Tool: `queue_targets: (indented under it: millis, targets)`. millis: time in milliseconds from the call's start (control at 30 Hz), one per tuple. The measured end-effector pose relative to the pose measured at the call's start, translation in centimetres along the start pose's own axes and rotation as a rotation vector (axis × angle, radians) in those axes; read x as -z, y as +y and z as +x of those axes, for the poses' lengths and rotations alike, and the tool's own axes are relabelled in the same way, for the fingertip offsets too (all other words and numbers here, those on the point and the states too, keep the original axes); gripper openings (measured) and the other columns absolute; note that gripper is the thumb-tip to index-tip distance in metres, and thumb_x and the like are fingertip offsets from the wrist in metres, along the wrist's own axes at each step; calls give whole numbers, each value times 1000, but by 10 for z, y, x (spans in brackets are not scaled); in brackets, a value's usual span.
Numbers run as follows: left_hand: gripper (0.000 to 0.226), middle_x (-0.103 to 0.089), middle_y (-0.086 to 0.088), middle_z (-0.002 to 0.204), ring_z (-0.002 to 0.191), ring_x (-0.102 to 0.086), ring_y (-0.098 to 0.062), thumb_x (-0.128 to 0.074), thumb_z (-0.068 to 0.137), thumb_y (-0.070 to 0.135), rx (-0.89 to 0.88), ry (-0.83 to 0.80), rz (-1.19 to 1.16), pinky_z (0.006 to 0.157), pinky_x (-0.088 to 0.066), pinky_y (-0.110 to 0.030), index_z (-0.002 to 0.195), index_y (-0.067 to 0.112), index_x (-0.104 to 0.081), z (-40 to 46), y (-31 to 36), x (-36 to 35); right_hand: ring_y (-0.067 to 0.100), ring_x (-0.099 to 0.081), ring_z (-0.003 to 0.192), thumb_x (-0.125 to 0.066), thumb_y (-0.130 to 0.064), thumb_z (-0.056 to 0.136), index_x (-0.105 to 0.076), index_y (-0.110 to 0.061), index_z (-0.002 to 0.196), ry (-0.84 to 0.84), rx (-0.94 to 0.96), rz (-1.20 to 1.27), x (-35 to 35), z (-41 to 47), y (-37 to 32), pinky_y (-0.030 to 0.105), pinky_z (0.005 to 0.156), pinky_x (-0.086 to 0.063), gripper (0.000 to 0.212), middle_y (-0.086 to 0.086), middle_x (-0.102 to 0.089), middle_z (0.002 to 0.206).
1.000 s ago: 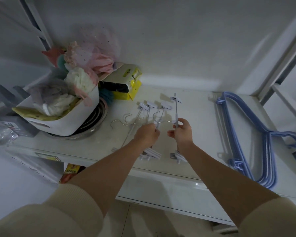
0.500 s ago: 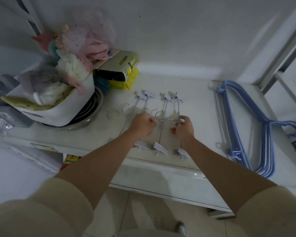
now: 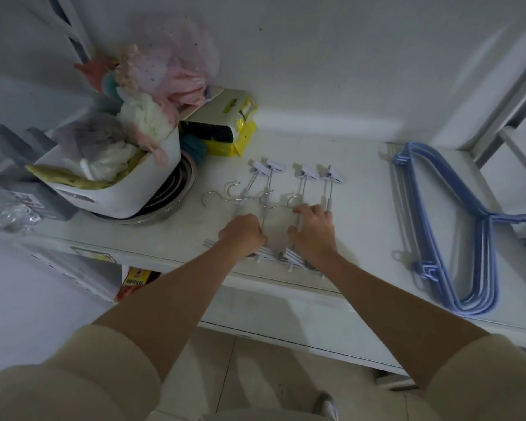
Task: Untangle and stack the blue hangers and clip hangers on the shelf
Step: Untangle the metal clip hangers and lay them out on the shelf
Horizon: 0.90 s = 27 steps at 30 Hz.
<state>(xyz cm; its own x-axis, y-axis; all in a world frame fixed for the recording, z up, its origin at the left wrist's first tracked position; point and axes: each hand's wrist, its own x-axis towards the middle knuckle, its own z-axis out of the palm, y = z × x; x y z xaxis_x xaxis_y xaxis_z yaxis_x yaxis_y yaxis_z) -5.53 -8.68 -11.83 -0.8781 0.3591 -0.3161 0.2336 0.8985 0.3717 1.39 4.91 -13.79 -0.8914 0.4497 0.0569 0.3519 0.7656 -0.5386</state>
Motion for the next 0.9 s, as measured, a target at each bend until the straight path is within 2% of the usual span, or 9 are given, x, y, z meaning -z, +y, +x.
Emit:
queue_targets:
  millis: [100, 167, 267, 367, 500, 600, 767, 900]
  targets:
    - [11, -64, -13, 86, 92, -63, -32, -53, 83, 25, -32, 22, -18, 70, -42, -30, 76, 17, -57, -1, -1, -1, 34, -47, 119, -62, -26, 82, -39, -15, 137, -162, -52, 8, -2, -1, -3, 41, 97, -44, 60, 14, -46, 130]
    - [11, -60, -10, 84, 92, -62, -32, -50, 84, 24, -69, 29, -47, 73, -44, -32, 75, 18, -53, -3, -5, 2, 35, -54, 109, -57, -14, 82, -33, -14, 138, -220, -75, 26, -1, 0, -5, 40, 86, -49, 61, 15, -51, 120]
    - [10, -64, -14, 94, 92, -61, -33, -50, 86, 23, -90, 61, -80, 76, -47, -34, 80, 16, -54, -7, -13, 4, 33, -59, 91, -46, 1, 82, -29, -14, 139, -250, -88, 67, 1, 3, -11, 33, 68, -44, 61, 13, -57, 95]
    - [11, -63, -13, 95, 90, -60, -33, -46, 89, 25, -88, 86, -21, 74, -45, -35, 83, 16, -49, -13, -19, 3, 36, -61, 93, -44, 3, 82, -31, -8, 137, -214, -72, 106, 0, 2, -14, 32, 69, -43, 58, 20, -61, 99]
    - [13, -63, -13, 95, 91, -60, -33, -42, 91, 26, -105, 144, 48, 74, -43, -35, 88, 15, -48, -19, -24, -1, 28, -55, 81, -44, 3, 81, -29, -7, 138, -156, -54, 131, 0, -1, -13, 30, 65, -39, 60, 12, -56, 88]
    - [18, -64, -14, 99, 94, -60, -35, -41, 92, 25, -101, 168, 67, 76, -43, -36, 97, 11, -52, -23, -23, -4, 27, -54, 77, -45, 1, 82, -28, -7, 140, -127, -25, 132, 1, -1, -15, 30, 64, -39, 61, 14, -59, 87]
    - [22, -65, -17, 100, 95, -60, -36, -38, 93, 22, -102, 172, 80, 77, -45, -37, 103, 7, -51, -24, -23, -10, 34, -62, 87, -45, -4, 82, -26, -11, 143, -121, -26, 63, 0, 0, -16, 34, 66, -44, 64, 16, -63, 92]
    - [22, -65, -18, 100, 95, -60, -36, -38, 93, 21, -101, 156, 65, 76, -45, -37, 104, 7, -51, -21, -25, -13, 36, -63, 88, -45, -6, 84, -27, -11, 142, -141, -43, 2, -1, -1, -12, 36, 67, -46, 60, 17, -64, 93]
